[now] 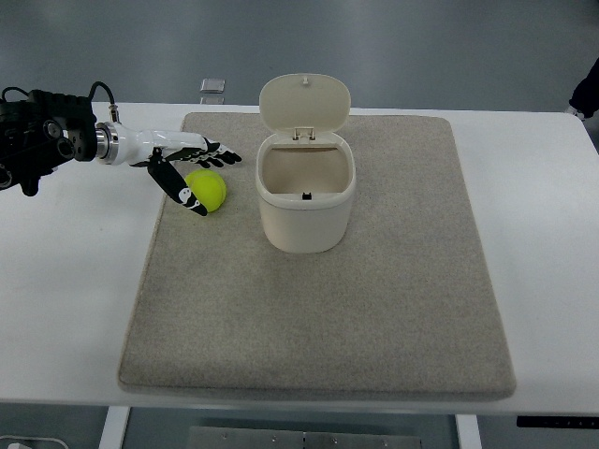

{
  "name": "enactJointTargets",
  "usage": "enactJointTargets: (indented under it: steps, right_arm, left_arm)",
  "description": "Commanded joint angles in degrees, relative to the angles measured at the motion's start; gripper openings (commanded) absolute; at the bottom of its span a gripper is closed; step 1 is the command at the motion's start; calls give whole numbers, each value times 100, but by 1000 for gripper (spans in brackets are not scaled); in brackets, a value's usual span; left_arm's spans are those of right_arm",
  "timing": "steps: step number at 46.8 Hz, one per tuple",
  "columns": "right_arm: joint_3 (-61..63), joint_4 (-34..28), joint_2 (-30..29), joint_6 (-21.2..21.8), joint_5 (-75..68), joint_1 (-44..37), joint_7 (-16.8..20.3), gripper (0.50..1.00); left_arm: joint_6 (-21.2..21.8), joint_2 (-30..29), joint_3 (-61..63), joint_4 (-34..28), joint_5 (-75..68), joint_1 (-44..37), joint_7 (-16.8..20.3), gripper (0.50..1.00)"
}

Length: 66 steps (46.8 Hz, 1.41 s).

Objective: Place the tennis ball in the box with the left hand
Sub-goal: 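Close the left hand fingers to grasp the yellow tennis ball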

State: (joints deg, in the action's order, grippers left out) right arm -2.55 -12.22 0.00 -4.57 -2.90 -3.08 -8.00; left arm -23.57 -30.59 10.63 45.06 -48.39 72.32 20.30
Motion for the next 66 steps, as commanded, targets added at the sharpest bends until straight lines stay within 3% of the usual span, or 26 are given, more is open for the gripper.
enactJointTargets:
  steps: [1,25,57,66]
  right_arm:
    - [0,0,0,0,0,0,0,938]
    - [0,0,0,0,0,0,0,938]
    - [0,0,0,0,0,0,0,938]
    - [0,0,0,0,0,0,0,938]
  left_arm:
    - [89,9,-8,-6,-223,2,0,975]
    - [441,44,-8,-6,-400,-69,0,977]
    - [449,53,10,38,-584,-86,0,973]
    - [555,62,10,38,-839,-86,0,926]
